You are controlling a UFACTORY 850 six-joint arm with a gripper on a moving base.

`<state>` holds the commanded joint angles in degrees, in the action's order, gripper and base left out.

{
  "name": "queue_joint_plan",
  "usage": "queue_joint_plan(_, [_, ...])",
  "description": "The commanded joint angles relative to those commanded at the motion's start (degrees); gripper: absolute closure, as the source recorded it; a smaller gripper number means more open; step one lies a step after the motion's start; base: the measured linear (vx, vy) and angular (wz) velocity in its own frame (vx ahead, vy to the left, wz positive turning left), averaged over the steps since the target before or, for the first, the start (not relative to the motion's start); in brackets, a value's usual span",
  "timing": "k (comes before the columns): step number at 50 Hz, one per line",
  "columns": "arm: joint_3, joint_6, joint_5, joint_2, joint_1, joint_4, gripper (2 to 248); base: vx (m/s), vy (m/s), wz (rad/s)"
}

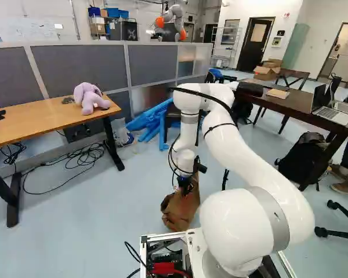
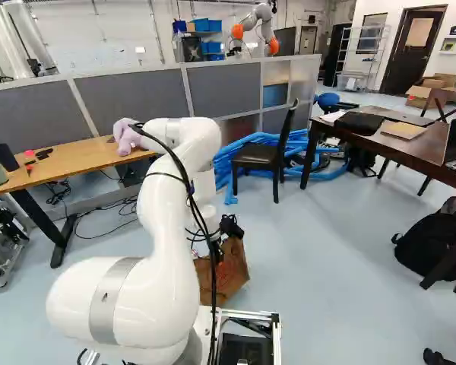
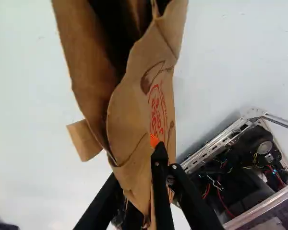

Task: Pick up the bag on the ground and place it on the table

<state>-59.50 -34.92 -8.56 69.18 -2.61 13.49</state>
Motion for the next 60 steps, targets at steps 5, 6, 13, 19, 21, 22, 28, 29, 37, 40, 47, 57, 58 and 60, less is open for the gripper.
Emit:
queue_joint_plan(5, [0.9,0.0,0.0,-1.2,0.0,-0.8,229,0.0,0.0,0.0])
queue_joint_plan(6, [1.1,0.0,0.0,-1.4,0.0,-1.0,229,0.0,0.0,0.0])
queue_joint_plan(13, [2.4,0.0,0.0,-3.0,0.0,-2.1,229,0.0,0.0,0.0])
queue_joint_plan(19, [3.5,0.0,0.0,-4.4,0.0,-3.0,229,0.0,0.0,0.0])
queue_joint_plan(21, [3.9,0.0,0.0,-4.9,0.0,-3.3,229,0.0,0.0,0.0])
queue_joint_plan(22, [4.1,0.0,0.0,-5.1,0.0,-3.4,229,0.0,0.0,0.0])
queue_joint_plan(28, [5.2,0.0,0.0,-6.6,0.0,-4.0,229,0.0,0.0,0.0])
queue_joint_plan(29, [5.3,0.0,0.0,-6.8,0.0,-4.1,229,0.0,0.0,0.0])
queue_joint_plan(37, [6.8,0.0,0.0,-8.7,0.0,-4.8,229,0.0,0.0,0.0])
queue_joint_plan(40, [7.3,0.0,0.0,-9.4,0.0,-5.0,229,0.0,0.0,0.0])
queue_joint_plan(47, [8.5,0.0,0.0,-11.0,0.0,-5.3,229,0.0,0.0,0.0])
queue_joint_plan(57, [8.9,-1.8,0.0,-11.5,0.0,-5.4,229,0.0,0.0,0.0])
queue_joint_plan(58, [8.9,-2.3,0.0,-11.5,0.0,-5.4,229,0.0,0.0,0.0])
queue_joint_plan(60, [8.9,-3.2,0.0,-11.6,0.0,-5.4,229,0.0,0.0,0.0])
